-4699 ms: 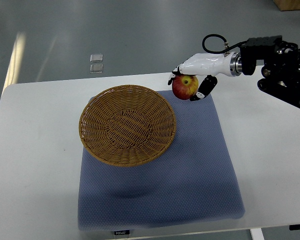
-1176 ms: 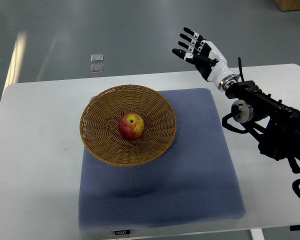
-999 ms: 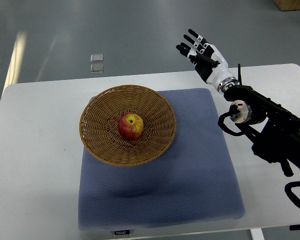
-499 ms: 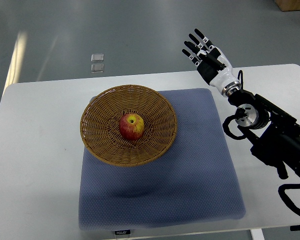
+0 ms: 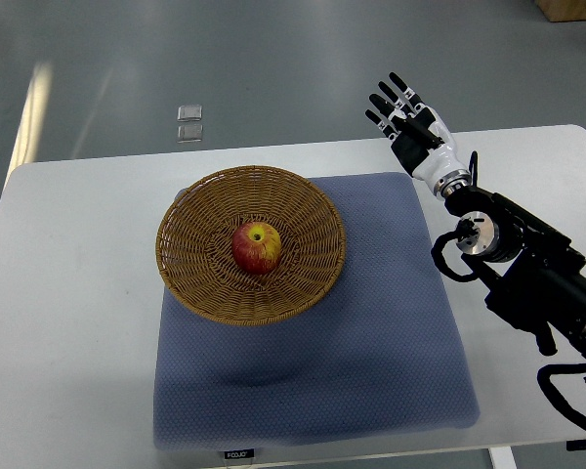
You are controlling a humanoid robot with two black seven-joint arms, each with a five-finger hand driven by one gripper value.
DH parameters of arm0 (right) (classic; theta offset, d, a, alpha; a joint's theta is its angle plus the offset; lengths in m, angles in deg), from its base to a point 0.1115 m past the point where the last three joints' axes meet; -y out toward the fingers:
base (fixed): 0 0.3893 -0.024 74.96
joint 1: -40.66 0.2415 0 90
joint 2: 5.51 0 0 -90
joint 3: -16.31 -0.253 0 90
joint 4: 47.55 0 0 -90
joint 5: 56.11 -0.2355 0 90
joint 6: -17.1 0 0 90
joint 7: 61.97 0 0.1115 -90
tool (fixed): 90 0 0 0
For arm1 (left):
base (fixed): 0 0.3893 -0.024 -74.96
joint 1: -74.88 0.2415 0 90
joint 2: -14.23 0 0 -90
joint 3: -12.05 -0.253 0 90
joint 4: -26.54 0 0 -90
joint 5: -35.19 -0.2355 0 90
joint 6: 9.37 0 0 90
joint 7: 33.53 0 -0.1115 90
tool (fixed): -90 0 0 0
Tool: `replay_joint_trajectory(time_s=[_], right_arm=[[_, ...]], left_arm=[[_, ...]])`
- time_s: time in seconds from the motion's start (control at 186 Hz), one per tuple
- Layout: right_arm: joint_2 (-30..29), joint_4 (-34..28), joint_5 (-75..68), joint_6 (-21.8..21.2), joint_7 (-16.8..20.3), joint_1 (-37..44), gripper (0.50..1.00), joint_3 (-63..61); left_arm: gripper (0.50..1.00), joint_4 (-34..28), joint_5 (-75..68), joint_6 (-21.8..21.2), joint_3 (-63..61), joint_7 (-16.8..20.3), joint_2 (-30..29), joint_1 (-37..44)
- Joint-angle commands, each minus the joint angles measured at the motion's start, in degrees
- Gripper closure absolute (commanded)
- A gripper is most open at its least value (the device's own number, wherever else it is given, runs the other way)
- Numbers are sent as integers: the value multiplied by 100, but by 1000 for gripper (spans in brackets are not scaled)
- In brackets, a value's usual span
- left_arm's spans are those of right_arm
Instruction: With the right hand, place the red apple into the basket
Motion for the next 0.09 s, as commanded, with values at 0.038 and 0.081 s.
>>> replay_joint_trajectory(time_s=[0.038,0.081], right_arm=[[1,0,6,87,-8,-15,579,5],[1,0,6,87,-17,-15,579,5]], left_arm=[[500,0,-3,7,0,0,0,0],[500,0,-3,7,0,0,0,0]])
